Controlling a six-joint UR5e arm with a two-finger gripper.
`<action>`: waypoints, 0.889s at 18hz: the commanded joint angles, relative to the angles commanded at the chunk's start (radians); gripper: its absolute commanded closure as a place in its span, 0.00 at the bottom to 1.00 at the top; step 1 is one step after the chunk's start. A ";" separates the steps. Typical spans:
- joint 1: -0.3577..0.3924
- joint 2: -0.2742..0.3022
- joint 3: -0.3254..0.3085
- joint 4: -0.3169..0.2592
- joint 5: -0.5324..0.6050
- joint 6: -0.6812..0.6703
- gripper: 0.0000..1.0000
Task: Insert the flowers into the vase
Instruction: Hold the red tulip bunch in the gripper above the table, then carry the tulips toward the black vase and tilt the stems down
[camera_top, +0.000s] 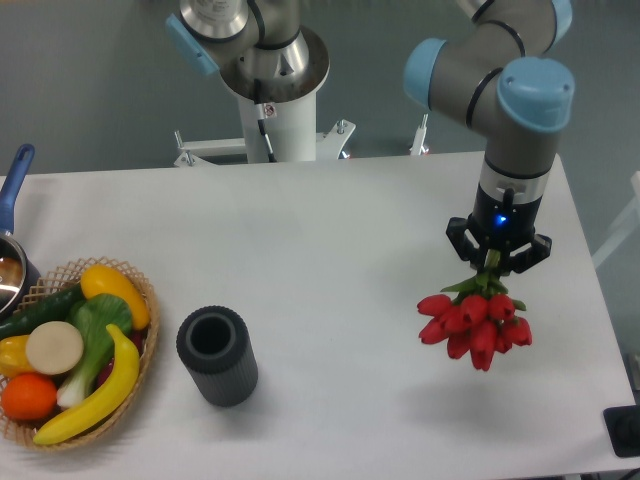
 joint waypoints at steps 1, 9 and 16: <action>0.000 0.002 0.003 0.006 -0.072 -0.026 1.00; -0.075 0.020 0.002 0.135 -0.456 -0.134 1.00; -0.232 0.014 0.003 0.226 -0.616 -0.126 1.00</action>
